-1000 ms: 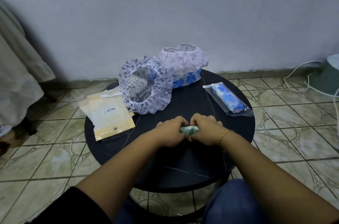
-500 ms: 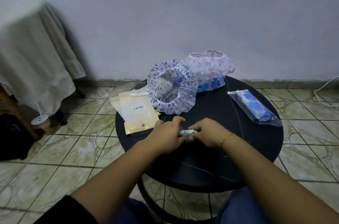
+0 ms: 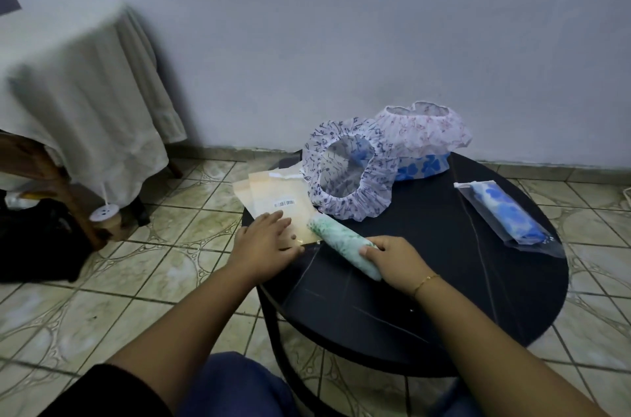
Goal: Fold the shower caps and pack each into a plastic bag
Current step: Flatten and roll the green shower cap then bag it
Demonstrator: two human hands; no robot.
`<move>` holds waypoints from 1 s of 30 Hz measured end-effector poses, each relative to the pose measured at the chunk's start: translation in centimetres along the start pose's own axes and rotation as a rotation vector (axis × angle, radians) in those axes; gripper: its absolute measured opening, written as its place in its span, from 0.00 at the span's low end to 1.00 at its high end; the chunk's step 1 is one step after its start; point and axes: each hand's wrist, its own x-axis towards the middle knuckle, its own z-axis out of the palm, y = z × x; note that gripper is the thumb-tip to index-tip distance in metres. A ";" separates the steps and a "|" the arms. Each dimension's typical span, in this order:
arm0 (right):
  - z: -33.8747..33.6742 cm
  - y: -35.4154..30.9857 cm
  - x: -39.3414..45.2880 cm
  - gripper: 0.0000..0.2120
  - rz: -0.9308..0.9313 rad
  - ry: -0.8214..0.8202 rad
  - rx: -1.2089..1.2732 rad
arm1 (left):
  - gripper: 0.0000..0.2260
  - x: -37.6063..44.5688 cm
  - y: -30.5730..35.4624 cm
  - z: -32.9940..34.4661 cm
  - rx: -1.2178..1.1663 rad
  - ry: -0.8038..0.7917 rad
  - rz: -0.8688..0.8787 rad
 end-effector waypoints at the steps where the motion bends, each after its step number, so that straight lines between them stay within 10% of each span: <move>1: 0.0 0.0 0.0 0.09 0.009 0.010 0.024 | 0.29 -0.1 -0.2 0.2 0.044 -0.018 0.017; 13: -0.6 0.7 -0.7 0.10 0.021 0.072 0.110 | 0.23 -2.3 1.1 0.8 0.242 0.275 0.247; 30: -4.0 4.4 -4.7 0.08 0.052 0.235 0.142 | 0.31 -6.2 8.6 3.9 0.029 0.057 0.469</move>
